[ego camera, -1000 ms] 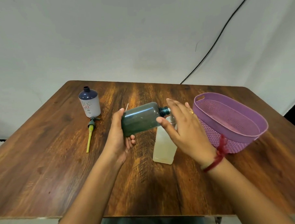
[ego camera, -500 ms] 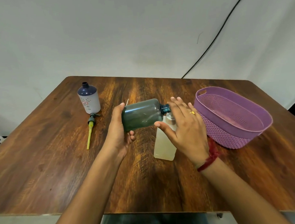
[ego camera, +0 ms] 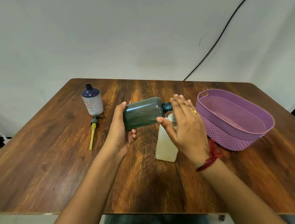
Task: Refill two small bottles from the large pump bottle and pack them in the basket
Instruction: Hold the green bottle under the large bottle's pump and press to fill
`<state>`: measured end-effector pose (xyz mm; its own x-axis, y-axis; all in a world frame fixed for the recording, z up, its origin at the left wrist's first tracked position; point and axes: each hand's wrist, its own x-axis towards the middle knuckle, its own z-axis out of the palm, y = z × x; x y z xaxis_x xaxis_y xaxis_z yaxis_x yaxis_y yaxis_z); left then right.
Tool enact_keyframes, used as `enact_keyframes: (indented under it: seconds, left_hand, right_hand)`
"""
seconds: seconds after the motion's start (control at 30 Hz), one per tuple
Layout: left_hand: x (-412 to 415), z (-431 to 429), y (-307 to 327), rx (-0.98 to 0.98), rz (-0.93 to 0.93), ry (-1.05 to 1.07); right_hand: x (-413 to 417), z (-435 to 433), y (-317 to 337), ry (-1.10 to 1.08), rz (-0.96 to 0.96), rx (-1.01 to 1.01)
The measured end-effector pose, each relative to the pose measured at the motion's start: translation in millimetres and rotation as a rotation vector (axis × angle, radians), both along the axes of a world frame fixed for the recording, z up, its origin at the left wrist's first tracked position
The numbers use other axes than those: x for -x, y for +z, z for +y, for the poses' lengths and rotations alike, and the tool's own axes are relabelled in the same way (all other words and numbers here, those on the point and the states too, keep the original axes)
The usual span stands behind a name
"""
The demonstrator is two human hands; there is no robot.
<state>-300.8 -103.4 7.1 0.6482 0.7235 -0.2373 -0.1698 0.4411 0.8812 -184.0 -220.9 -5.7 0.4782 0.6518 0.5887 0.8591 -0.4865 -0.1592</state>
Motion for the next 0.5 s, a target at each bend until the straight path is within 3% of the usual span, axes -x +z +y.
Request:
enact_keyframes:
  seconds: [0.5]
  left_hand:
    - [-3.4, 0.3, -2.6, 0.025, 0.005, -0.003]
  right_hand:
    - [-2.3, 4.6, -2.8, -0.067, -0.055, -0.018]
